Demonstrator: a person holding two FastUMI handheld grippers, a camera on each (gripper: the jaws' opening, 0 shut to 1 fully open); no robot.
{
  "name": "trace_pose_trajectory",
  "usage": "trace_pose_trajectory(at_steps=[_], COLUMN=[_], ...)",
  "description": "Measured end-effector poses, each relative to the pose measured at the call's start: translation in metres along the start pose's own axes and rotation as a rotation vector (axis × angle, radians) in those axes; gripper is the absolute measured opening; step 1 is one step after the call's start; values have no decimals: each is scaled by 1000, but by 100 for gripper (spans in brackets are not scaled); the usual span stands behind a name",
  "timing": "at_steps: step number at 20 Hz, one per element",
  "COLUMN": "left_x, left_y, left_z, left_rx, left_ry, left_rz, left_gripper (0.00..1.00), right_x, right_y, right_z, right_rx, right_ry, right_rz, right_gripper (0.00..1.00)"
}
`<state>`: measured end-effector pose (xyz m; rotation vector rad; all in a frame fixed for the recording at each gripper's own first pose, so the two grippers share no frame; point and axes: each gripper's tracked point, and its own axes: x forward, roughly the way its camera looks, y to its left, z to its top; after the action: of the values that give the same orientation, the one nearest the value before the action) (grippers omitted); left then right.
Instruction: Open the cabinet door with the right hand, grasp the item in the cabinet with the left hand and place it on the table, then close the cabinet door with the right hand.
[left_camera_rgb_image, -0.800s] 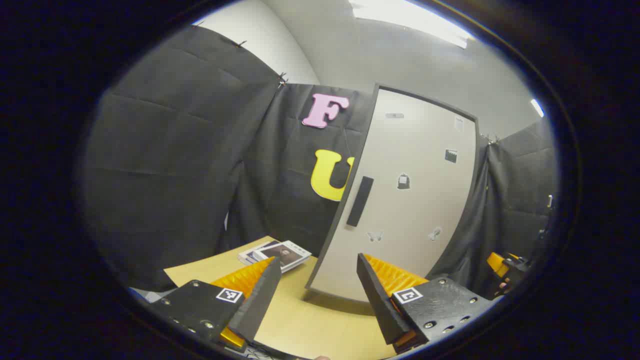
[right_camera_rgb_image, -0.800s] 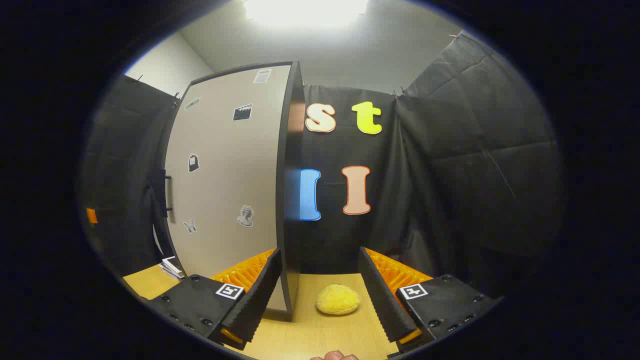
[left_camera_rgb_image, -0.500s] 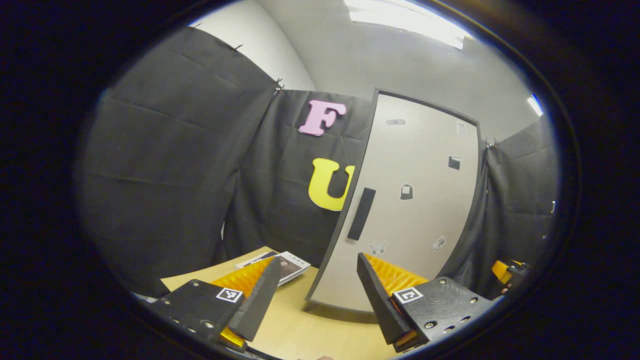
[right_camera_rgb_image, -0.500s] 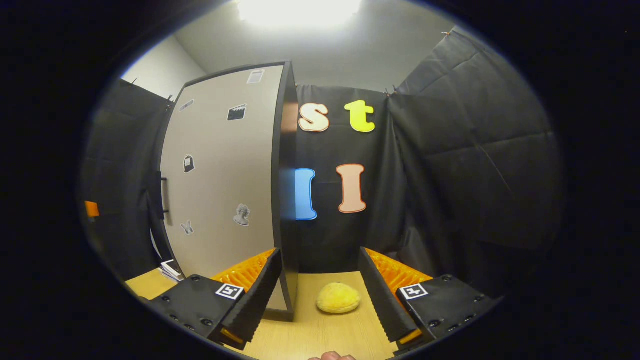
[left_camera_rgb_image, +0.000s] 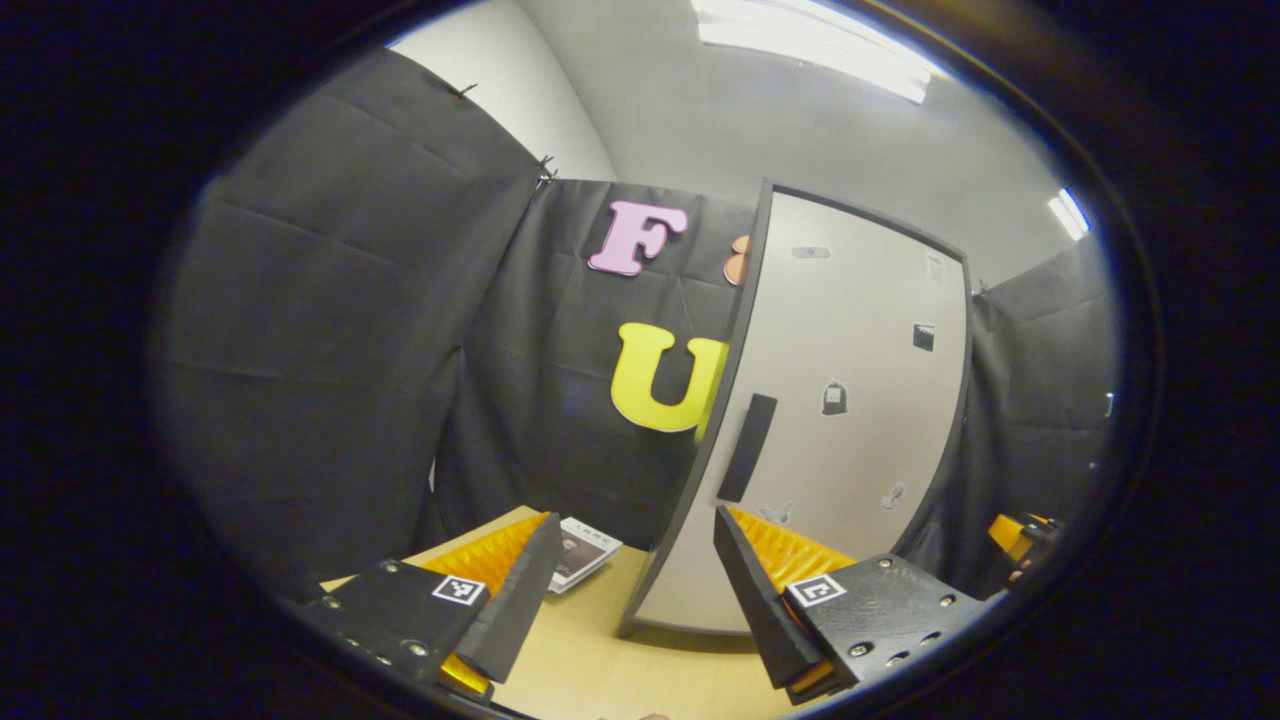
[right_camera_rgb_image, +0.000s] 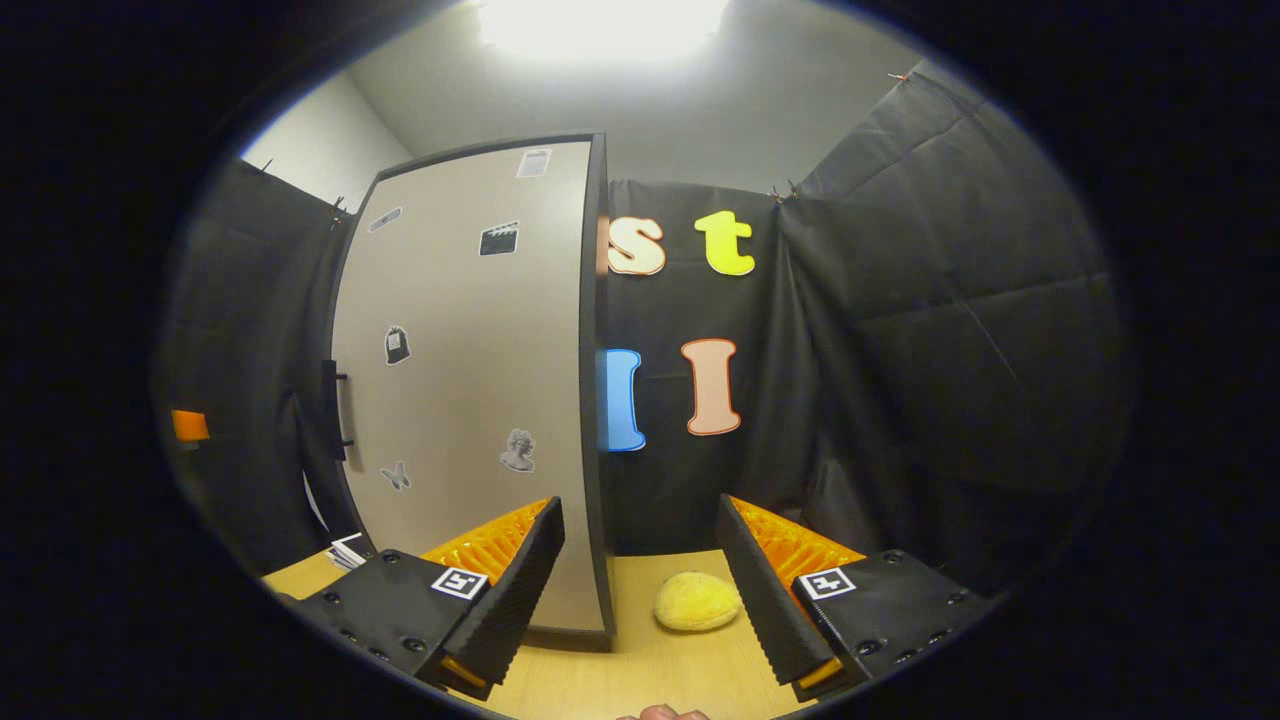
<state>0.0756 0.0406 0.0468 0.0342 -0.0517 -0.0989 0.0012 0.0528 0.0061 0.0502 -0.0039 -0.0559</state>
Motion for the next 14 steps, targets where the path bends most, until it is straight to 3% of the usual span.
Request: trace_pose_trajectory(at_steps=[7,14], left_x=[22,38], left_y=[44,68], left_z=[-14,-28], left_rx=[75,142], left_ry=[23,37], left_rz=[-21,-40], left_gripper=[93,91], right_x=[6,21], right_y=[42,103], right_z=[-4,19], right_rx=[-24,-18], right_ry=[46,29], right_rz=[-32,31], right_gripper=[97,97])
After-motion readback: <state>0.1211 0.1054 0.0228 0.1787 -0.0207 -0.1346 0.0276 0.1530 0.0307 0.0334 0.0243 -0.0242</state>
